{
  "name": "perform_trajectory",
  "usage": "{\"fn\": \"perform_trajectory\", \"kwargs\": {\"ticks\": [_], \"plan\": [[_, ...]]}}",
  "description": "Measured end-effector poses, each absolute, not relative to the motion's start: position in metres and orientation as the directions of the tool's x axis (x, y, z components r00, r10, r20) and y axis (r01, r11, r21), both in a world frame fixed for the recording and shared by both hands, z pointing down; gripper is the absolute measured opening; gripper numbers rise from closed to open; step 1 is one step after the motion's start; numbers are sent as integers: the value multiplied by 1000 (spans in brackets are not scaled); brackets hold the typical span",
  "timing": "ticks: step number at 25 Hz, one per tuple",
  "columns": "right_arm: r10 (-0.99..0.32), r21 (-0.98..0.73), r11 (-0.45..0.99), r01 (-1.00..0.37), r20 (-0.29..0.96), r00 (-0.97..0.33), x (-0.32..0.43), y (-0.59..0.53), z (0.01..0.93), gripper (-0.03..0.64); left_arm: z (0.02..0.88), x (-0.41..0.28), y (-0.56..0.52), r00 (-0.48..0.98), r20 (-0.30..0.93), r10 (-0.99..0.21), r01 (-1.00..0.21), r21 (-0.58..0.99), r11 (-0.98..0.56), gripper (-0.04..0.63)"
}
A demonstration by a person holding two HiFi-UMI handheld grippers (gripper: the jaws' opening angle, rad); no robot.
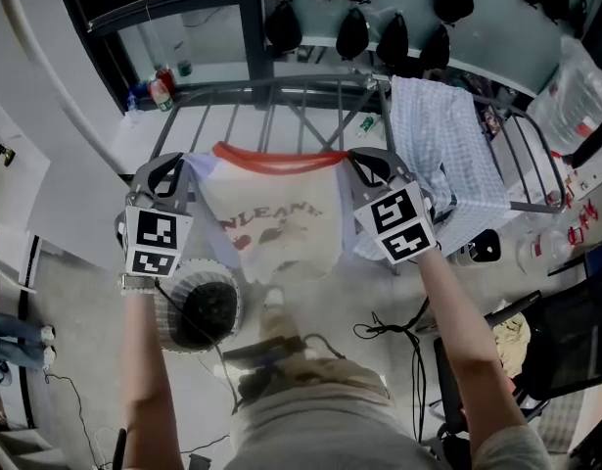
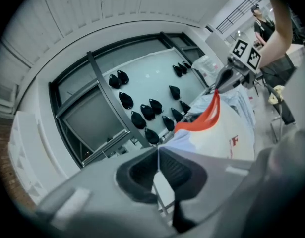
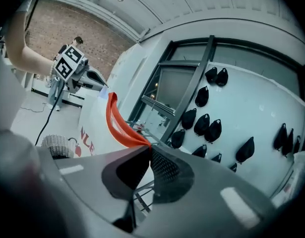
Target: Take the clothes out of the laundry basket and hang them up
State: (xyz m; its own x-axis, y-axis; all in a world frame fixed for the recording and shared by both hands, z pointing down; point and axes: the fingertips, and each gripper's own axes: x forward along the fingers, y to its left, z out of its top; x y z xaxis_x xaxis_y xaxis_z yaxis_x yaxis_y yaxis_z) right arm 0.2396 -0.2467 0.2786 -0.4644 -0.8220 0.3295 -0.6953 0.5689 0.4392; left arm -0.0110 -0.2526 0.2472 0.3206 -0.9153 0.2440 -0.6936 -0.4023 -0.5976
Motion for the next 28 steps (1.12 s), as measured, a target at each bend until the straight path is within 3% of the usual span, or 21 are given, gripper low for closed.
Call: {"fn": "perform_trajectory", "kwargs": {"ticks": [28], "plan": [[-845, 398, 456, -796, 475, -246, 235, -529, 317, 9, 306, -18, -563, 418, 415, -808, -622, -518, -587, 0]]}}
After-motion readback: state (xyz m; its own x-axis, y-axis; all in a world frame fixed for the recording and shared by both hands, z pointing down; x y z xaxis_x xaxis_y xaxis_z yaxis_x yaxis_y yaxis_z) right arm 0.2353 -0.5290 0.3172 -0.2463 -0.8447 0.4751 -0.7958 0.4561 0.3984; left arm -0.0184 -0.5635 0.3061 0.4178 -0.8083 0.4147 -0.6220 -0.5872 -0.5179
